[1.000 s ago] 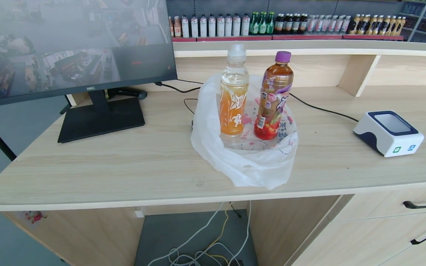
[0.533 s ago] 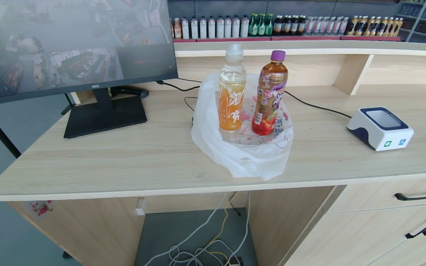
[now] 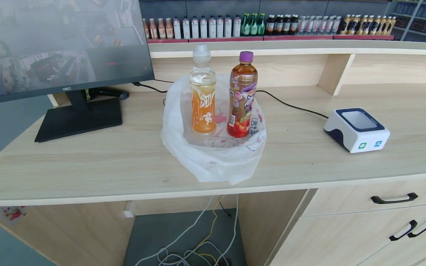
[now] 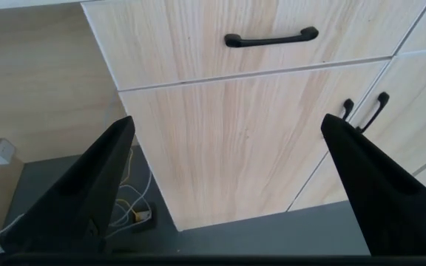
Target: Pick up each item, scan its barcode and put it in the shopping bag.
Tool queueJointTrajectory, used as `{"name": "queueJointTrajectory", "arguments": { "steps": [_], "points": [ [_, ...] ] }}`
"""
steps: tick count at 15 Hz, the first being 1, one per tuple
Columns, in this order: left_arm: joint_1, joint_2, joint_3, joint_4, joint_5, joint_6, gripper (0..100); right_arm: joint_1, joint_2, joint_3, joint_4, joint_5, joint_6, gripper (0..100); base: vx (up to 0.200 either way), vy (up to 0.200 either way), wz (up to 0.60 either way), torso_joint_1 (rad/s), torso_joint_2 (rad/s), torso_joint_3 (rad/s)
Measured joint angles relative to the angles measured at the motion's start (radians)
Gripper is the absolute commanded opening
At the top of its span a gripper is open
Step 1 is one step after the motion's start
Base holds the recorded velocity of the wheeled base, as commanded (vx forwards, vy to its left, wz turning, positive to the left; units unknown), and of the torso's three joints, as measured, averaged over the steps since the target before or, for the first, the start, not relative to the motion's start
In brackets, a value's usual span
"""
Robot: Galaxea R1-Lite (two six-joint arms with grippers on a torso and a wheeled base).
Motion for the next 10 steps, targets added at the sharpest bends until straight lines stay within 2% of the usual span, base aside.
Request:
{"name": "queueJointTrajectory", "arguments": {
  "steps": [10],
  "points": [
    [0.0,0.0,0.0,0.0,0.0,0.0,100,0.0,0.001,0.0,0.0,0.0,0.0,100,0.0,-0.2,0.0,0.001,0.0,0.001]
  ]
}}
